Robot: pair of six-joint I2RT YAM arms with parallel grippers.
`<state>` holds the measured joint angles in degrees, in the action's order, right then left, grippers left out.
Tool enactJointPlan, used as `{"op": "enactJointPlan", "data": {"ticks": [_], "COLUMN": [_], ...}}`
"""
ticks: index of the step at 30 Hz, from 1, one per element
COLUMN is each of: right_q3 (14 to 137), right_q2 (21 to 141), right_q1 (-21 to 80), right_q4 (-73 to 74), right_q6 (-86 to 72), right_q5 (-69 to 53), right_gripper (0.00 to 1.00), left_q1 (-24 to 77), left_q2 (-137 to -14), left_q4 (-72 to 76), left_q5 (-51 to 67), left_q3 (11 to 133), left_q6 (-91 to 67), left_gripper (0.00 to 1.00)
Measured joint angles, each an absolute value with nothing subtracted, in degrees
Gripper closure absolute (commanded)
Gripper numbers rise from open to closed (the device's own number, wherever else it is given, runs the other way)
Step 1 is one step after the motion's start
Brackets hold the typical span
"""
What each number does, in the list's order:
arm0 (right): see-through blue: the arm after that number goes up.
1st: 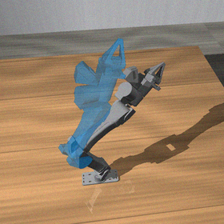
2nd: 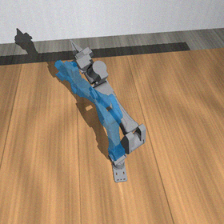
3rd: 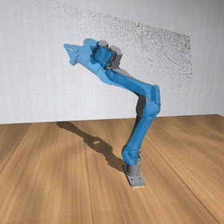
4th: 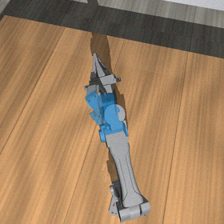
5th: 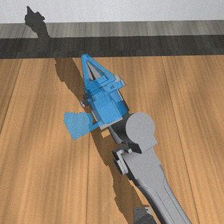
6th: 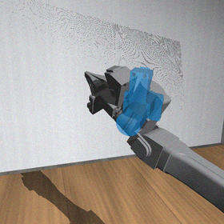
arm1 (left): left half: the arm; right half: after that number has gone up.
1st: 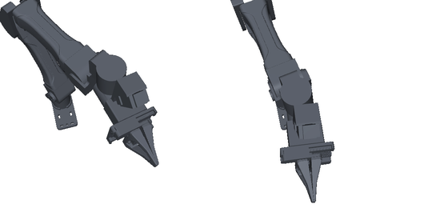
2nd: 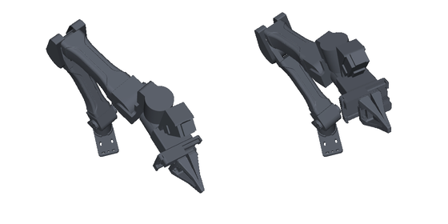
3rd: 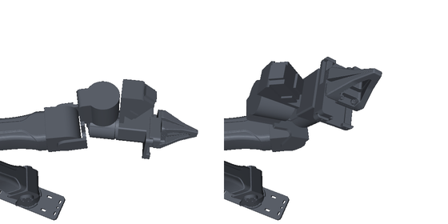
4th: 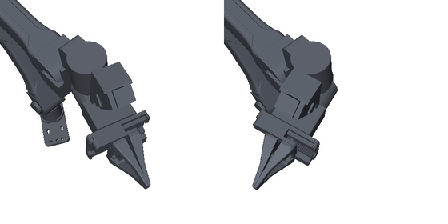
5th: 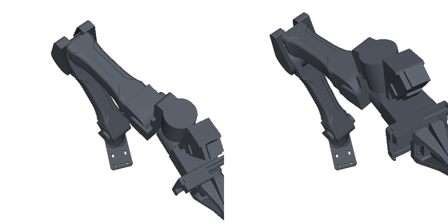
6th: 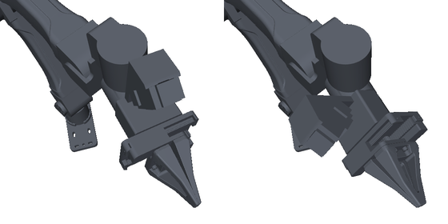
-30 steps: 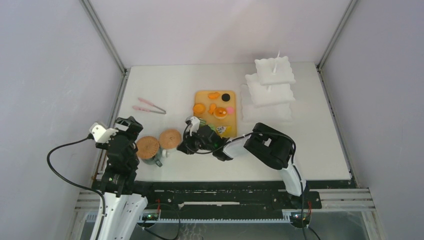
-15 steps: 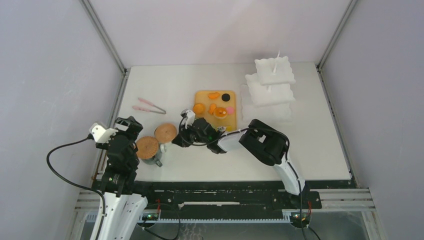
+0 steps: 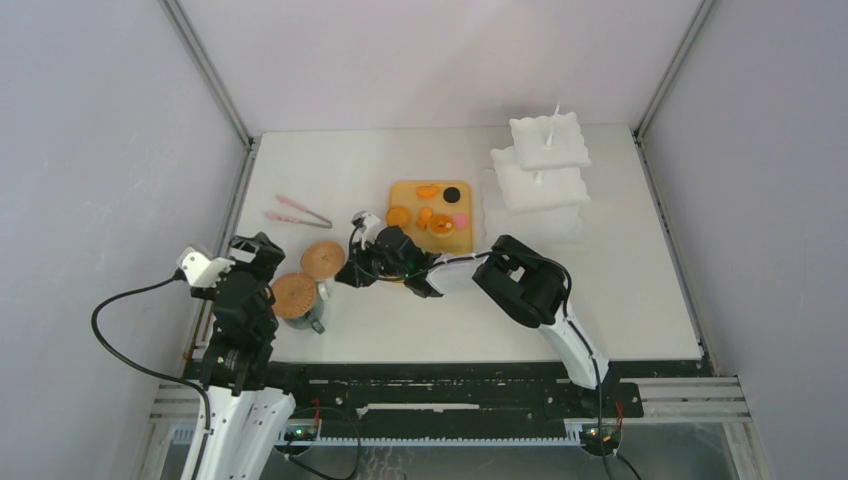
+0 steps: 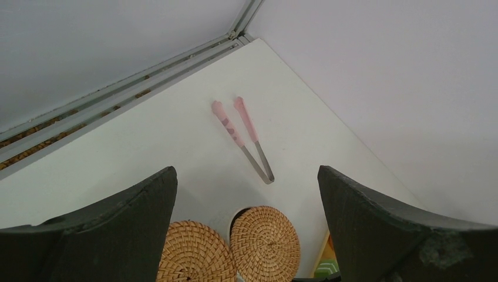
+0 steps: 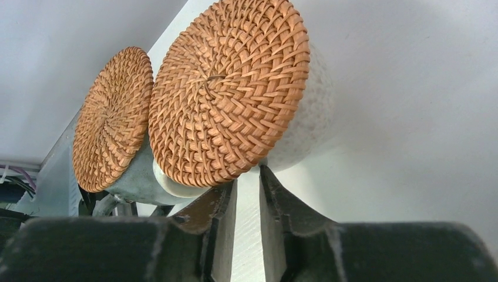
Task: Serve the afternoon tea
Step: Move the cup to the center of the board.
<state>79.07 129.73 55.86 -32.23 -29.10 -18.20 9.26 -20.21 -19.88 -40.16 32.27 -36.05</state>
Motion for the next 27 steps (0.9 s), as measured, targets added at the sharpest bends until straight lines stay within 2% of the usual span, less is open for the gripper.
{"op": "enactJointPlan", "data": {"ticks": [3, 8, 20, 27], "right_q3": [79.1, 78.7, 69.6, 70.6], "right_q2": [129.7, 129.7, 123.9, 120.4], "right_q1": [55.9, 55.9, 55.9, 55.0], "right_q4": [-32.1, -31.9, -31.8, -28.7], "right_q6": [-29.1, -28.9, -27.7, -25.5], "right_q5": [-18.2, -18.2, -15.8, -11.9], "right_gripper": [0.58, 0.55, 0.55, 0.58], "left_q1": [9.3, 9.3, 9.3, 9.4], "left_q2": [-20.1, -19.7, -20.1, -21.1], "left_q4": [-19.9, -19.9, -20.4, -20.4], "left_q5": [-40.3, -40.4, -40.4, -40.4], "left_q3": [32.3, 32.3, 32.3, 32.3], "left_q6": [-36.1, -36.1, -36.1, -36.1], "left_gripper": [0.06, 0.06, 0.06, 0.06]}}
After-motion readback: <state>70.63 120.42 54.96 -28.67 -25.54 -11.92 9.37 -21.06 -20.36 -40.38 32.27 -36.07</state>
